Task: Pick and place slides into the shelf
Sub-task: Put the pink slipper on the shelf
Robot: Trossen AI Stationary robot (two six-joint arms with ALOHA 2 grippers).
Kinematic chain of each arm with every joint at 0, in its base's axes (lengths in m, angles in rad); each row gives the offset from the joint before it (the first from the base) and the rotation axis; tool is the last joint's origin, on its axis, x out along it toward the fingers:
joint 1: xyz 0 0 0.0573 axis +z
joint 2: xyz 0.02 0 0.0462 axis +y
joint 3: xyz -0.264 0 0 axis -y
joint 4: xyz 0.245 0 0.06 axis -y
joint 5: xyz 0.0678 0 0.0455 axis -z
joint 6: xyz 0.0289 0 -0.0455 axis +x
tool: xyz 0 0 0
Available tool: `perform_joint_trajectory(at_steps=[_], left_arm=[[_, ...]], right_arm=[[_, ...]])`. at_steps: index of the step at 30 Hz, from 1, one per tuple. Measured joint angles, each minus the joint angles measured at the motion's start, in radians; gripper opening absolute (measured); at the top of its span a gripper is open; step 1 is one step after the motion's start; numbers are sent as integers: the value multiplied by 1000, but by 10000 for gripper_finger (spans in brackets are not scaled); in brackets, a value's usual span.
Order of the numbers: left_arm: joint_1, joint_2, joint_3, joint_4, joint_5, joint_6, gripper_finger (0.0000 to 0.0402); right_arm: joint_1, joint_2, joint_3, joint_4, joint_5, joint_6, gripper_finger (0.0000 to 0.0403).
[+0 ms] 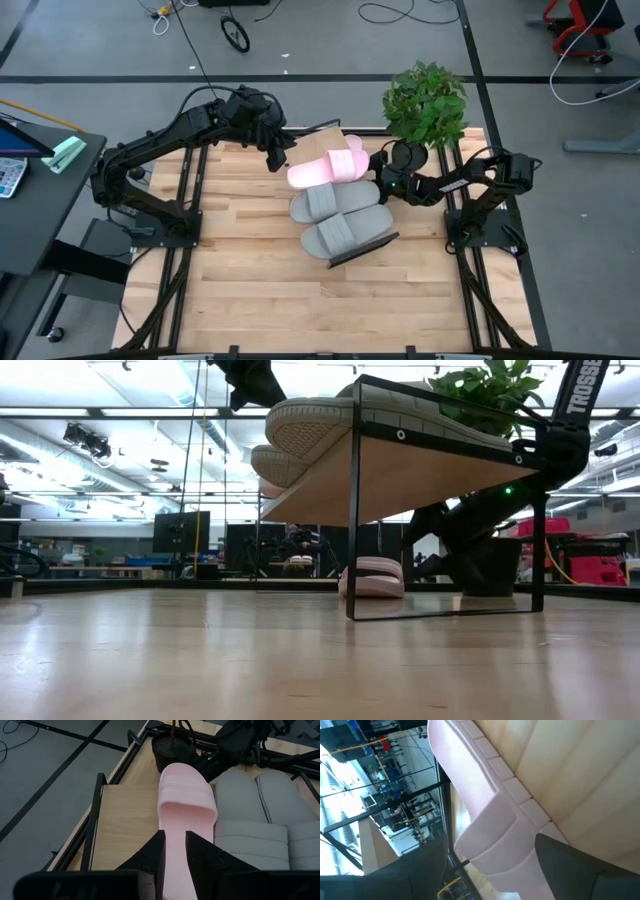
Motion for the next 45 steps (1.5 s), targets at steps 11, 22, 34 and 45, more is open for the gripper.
perform_joint_trajectory(at_steps=[11, 22, 34, 45], left_arm=[[0, 0, 0, -1, 0, 1, 74], [0, 0, 0, -2, 0, 1, 74], [0, 0, 0, -1, 0, 28, 82], [8, 0, 0, -3, 1, 60, 81]], right_arm=[[41, 0, 0, -15, -2, -10, 254], [144, -69, -41, -142, 95, 48, 194], [355, -508, -166, -510, 306, 76, 197], [612, -988, -119, -1136, 494, 76, 196]])
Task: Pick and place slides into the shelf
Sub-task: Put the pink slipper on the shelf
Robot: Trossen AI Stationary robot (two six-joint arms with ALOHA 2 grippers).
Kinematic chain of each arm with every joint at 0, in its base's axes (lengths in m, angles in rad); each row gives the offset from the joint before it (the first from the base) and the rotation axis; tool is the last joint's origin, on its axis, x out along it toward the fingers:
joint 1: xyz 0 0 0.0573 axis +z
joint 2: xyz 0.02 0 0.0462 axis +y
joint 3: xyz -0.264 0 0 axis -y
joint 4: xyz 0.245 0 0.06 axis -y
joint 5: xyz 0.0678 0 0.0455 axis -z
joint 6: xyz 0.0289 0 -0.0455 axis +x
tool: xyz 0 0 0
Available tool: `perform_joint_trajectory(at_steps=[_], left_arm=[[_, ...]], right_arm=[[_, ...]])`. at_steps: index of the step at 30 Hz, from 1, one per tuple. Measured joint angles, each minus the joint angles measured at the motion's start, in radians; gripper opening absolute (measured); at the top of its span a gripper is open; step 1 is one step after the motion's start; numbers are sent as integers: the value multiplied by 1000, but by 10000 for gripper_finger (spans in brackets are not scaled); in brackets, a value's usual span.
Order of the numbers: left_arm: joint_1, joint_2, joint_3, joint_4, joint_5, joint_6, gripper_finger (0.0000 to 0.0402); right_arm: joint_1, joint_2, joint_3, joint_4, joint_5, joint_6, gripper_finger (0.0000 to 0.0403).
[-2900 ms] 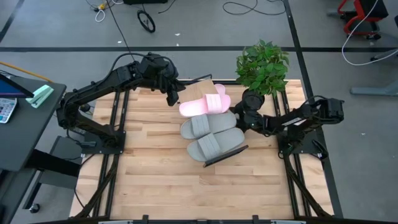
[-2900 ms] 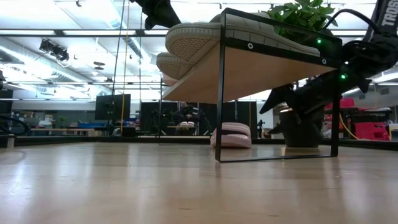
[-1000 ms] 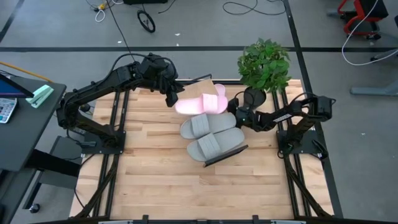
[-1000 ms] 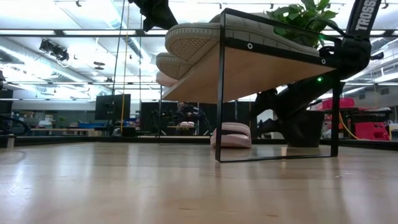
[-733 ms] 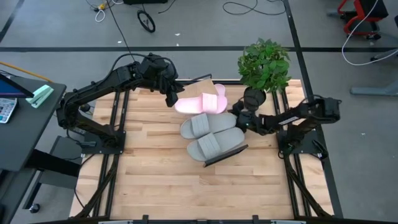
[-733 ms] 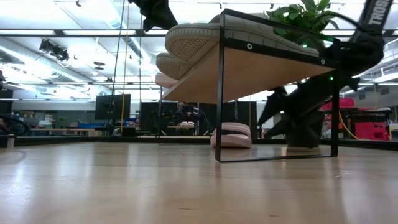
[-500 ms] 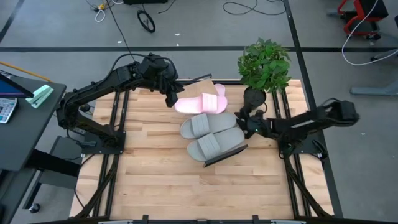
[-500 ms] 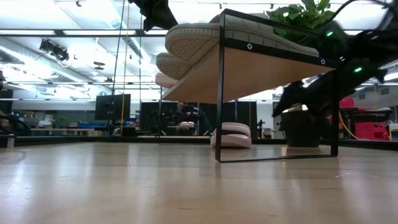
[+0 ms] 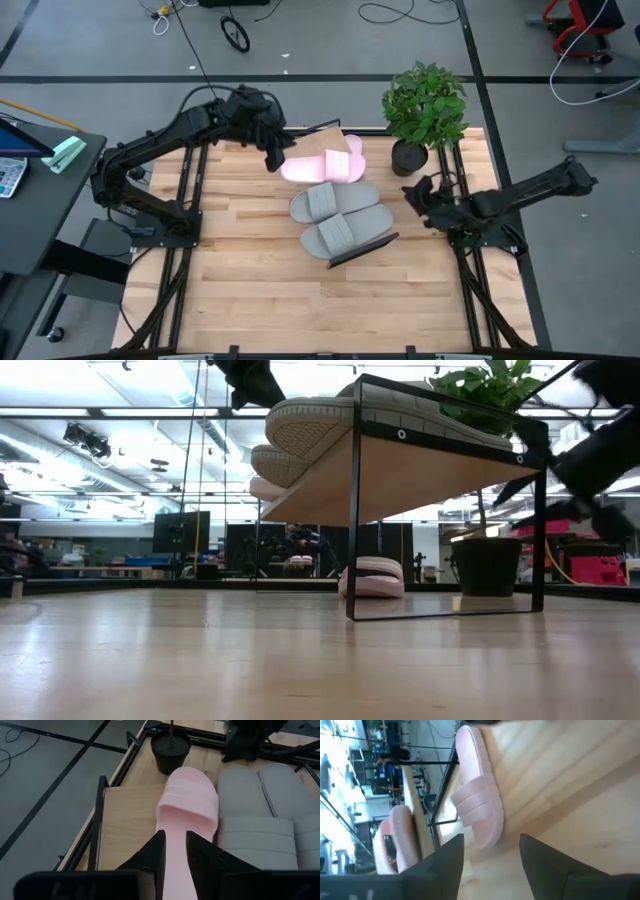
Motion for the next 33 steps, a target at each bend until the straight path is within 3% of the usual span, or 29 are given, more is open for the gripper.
perform_joint_trajectory(at_steps=[7, 11, 25, 33], left_arm=[[30, 0, 0, 3, 11, 0, 84], [36, 12, 0, 22, 40, 0, 79], [28, 119, 0, 98, 90, 27, 79], [83, 119, 0, 237, 142, 19, 80]], right_arm=[[79, -62, 259, -507, 85, -70, 197], [78, -45, 382, -655, 129, -199, 197], [139, -16, 670, -646, 29, -790, 197], [174, 117, 920, -524, 35, -1254, 197]])
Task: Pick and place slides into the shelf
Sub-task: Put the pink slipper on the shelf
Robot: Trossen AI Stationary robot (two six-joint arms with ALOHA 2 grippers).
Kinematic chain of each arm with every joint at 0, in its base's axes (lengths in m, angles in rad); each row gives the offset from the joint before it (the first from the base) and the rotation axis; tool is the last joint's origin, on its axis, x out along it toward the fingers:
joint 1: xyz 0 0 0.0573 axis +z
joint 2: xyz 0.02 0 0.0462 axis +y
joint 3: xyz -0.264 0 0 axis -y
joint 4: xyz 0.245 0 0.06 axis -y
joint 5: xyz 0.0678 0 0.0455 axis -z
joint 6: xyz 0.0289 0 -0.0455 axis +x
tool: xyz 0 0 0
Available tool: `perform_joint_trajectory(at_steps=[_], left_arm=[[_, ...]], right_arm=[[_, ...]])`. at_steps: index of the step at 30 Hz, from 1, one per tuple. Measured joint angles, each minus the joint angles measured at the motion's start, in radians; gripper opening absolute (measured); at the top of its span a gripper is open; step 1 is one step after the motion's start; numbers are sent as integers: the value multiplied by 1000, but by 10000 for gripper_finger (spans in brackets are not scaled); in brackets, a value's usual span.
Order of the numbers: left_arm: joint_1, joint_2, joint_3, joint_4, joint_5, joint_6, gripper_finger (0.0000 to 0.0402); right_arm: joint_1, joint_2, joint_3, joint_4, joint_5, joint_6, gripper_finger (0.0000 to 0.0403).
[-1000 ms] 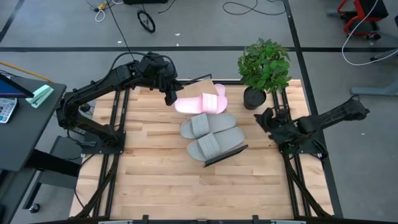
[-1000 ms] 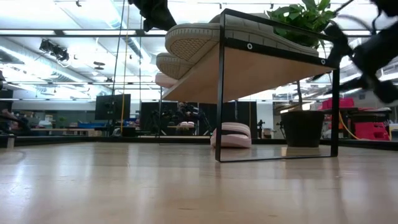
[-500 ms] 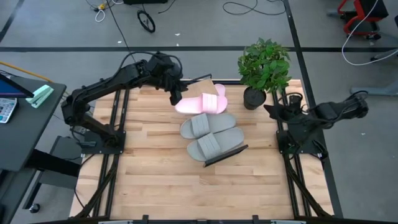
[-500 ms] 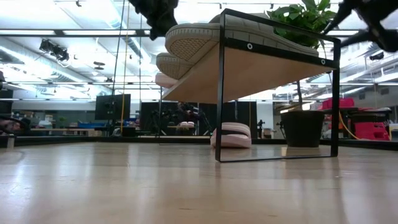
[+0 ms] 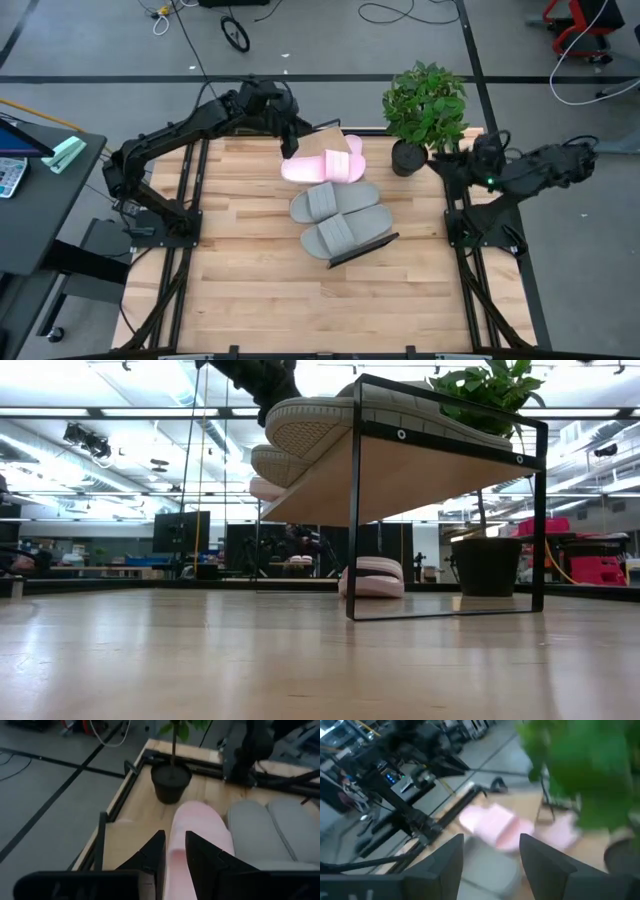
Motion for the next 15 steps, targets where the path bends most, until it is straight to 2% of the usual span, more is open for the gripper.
perform_joint_trajectory(at_steps=[5, 10, 13, 15], left_arm=[[47, 0, 0, 34, 29, 0, 81], [98, 0, 0, 109, 57, 1, 78], [130, 14, 1, 180, 124, -2, 80], [147, 27, 0, 227, 153, -4, 79]], right_arm=[[-45, 121, 222, 6, 73, -299, 197], [-159, 213, 429, 6, 162, -539, 197], [-255, 249, 538, 8, 144, -646, 197], [-322, 273, 608, 20, 92, -722, 197]])
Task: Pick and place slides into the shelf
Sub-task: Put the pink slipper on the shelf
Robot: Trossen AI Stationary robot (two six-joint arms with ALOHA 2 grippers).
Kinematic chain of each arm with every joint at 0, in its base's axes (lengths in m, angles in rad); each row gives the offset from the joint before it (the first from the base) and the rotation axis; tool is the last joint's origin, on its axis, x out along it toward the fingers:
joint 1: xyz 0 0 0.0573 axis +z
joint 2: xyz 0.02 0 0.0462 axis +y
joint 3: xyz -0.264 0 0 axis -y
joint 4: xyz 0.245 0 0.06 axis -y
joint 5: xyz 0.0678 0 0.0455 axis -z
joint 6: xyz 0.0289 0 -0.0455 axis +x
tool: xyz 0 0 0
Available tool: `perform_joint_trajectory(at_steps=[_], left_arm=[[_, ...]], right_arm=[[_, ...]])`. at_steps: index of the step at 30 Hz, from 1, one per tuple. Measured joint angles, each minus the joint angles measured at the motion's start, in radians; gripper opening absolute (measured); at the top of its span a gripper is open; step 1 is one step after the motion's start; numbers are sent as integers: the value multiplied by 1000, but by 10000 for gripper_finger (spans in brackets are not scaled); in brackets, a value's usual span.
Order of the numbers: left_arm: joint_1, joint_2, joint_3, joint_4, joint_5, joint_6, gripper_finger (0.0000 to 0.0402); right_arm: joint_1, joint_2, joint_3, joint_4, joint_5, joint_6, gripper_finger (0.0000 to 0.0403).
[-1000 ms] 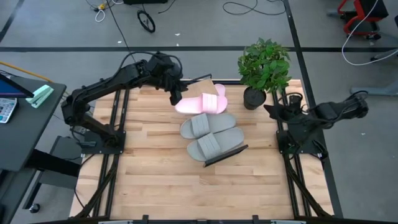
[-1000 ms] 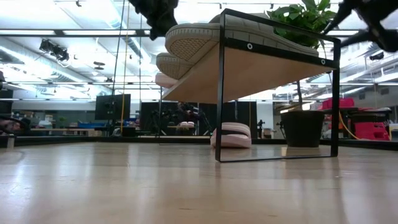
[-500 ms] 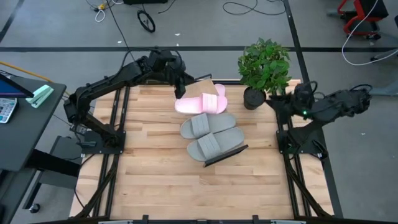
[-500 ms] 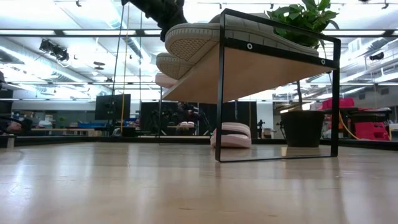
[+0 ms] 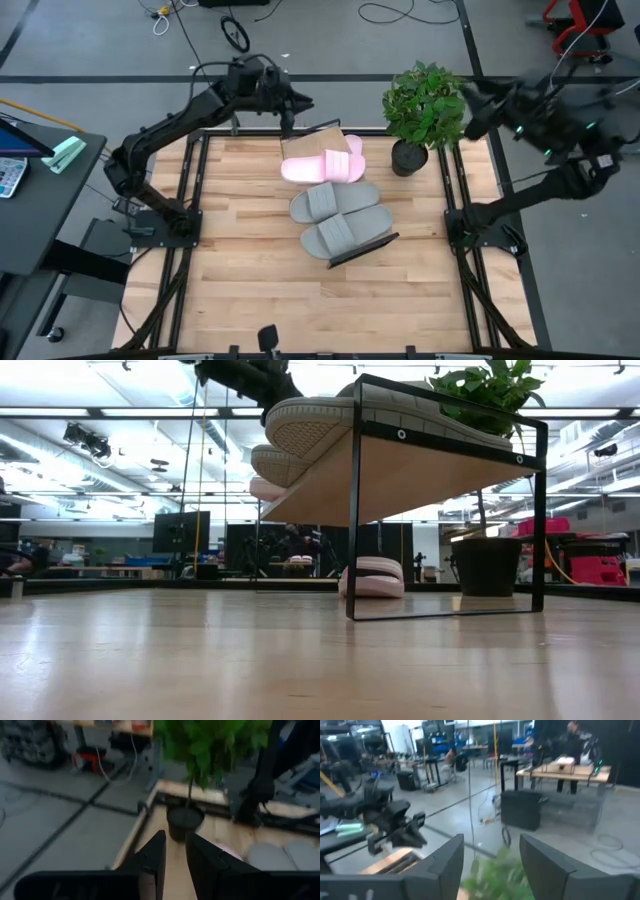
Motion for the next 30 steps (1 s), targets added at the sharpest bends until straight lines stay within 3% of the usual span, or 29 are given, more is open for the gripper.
perform_joint_trajectory(at_steps=[5, 11, 21, 30], left_arm=[[52, 49, 0, 66, 51, -20, 73], [126, 136, 0, 122, 119, -89, 79], [250, 229, 0, 247, 184, -174, 91], [361, 323, 0, 289, 327, -185, 94]], right_arm=[[-156, 57, 129, 73, -158, -124, 197], [-252, 115, 179, 77, -301, -126, 197], [-329, 188, 177, 67, -343, -84, 197], [-425, 190, 177, 64, -377, 44, 197]])
